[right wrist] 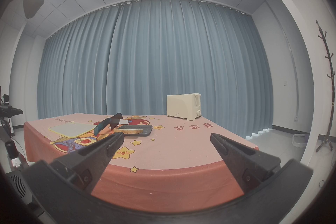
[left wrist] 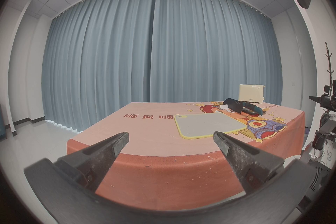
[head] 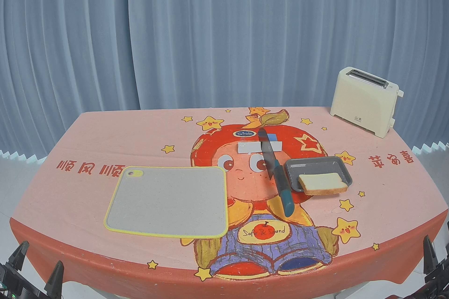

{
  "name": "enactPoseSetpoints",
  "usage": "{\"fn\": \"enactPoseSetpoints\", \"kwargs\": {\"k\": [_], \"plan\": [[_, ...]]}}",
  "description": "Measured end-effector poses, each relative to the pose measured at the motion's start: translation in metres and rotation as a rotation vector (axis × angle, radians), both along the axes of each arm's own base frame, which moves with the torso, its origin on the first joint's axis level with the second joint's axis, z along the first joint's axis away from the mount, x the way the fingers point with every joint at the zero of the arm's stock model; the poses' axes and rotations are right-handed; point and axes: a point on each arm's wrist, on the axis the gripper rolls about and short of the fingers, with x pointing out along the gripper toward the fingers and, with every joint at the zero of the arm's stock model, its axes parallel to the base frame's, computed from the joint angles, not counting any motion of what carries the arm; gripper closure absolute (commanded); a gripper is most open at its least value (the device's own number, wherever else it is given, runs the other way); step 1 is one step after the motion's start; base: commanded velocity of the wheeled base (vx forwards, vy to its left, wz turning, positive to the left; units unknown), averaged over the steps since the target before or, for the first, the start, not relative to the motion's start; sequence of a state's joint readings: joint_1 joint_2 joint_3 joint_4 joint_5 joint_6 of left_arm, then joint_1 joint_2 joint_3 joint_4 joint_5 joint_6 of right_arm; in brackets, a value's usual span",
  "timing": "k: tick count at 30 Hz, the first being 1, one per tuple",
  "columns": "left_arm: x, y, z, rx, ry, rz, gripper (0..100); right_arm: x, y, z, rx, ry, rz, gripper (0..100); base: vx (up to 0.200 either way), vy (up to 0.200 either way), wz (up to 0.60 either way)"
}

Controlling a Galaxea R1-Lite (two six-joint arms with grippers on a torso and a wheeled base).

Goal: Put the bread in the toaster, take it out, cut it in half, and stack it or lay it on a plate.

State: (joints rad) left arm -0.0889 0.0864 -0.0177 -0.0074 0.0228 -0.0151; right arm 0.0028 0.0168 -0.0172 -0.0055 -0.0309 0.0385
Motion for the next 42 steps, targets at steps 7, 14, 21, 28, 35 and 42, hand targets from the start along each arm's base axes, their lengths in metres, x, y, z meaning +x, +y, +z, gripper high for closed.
{"fn": "enactPoseSetpoints", "kwargs": {"k": [7, 14, 21, 28, 35, 42], "plan": [[0.0000, 0.0000, 0.0000, 0.000, 0.000, 0.000, 0, 0.0000, 0.0000, 0.0000, 0.000, 0.000, 0.000, 0, 0.000, 0.000, 0.00], [0.0000, 0.0000, 0.0000, 0.000, 0.000, 0.000, 0, 0.0000, 0.0000, 0.0000, 0.000, 0.000, 0.000, 0, 0.000, 0.000, 0.00], [0.0000, 0.0000, 0.0000, 0.000, 0.000, 0.000, 0, 0.0000, 0.0000, 0.0000, 0.000, 0.000, 0.000, 0, 0.000, 0.000, 0.00], [0.0000, 0.0000, 0.0000, 0.000, 0.000, 0.000, 0, 0.0000, 0.0000, 0.0000, 0.000, 0.000, 0.000, 0, 0.000, 0.000, 0.00], [0.0000, 0.0000, 0.0000, 0.000, 0.000, 0.000, 0, 0.0000, 0.0000, 0.0000, 0.000, 0.000, 0.000, 0, 0.000, 0.000, 0.00], [0.0000, 0.0000, 0.0000, 0.000, 0.000, 0.000, 0, 0.0000, 0.0000, 0.0000, 0.000, 0.000, 0.000, 0, 0.000, 0.000, 0.00]]}}
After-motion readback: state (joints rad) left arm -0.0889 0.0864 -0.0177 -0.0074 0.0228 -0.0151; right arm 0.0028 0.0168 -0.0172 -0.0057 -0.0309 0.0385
